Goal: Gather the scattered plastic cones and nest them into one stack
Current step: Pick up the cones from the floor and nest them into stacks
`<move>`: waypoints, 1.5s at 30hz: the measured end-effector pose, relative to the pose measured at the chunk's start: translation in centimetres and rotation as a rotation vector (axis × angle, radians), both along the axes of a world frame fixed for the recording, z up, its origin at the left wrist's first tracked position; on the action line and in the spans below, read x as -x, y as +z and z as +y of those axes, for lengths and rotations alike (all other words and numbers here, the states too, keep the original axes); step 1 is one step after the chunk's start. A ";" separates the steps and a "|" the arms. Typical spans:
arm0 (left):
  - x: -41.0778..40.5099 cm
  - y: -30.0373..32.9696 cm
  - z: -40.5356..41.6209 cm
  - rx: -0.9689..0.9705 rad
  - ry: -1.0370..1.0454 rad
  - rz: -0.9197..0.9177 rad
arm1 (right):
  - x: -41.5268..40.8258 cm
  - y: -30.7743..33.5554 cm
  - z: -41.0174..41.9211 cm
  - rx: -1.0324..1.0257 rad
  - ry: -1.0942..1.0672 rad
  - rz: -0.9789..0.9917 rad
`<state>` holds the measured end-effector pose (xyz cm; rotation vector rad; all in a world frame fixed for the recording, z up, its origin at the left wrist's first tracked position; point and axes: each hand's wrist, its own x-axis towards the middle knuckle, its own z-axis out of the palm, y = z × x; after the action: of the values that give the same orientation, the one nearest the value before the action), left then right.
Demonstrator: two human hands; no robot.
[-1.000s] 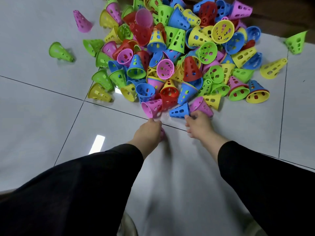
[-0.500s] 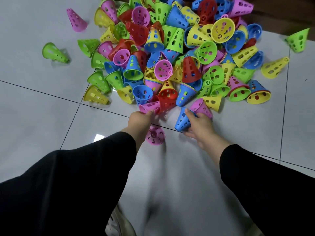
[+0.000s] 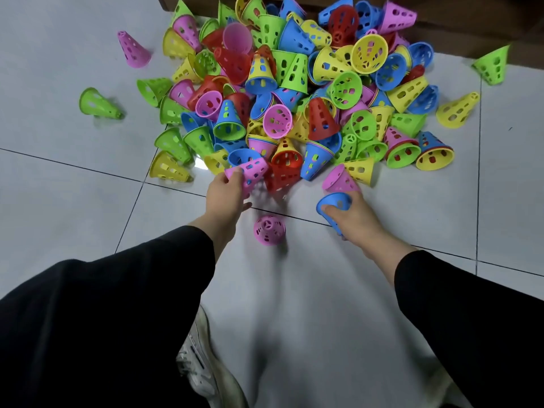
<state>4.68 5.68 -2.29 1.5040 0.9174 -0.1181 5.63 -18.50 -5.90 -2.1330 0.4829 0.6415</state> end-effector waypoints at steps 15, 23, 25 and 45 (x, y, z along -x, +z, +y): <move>4.4 -1.4 -12.0 0.307 -0.354 0.282 | 3.7 1.2 -7.0 0.474 0.457 -0.016; 4.1 -3.1 -13.2 0.373 -0.211 0.293 | 3.8 1.8 -7.2 0.385 0.661 -0.380; 3.6 -2.6 -13.7 0.393 -0.271 0.264 | 3.9 2.5 -6.6 0.150 0.688 -0.389; -4.7 -3.2 -15.6 -0.301 -0.788 0.249 | 5.2 -1.0 -9.9 0.353 0.558 -0.262</move>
<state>9.35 -9.92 -5.52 2.1018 0.4942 -0.7799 0.38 -28.44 -6.91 -2.6692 -0.1708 0.5911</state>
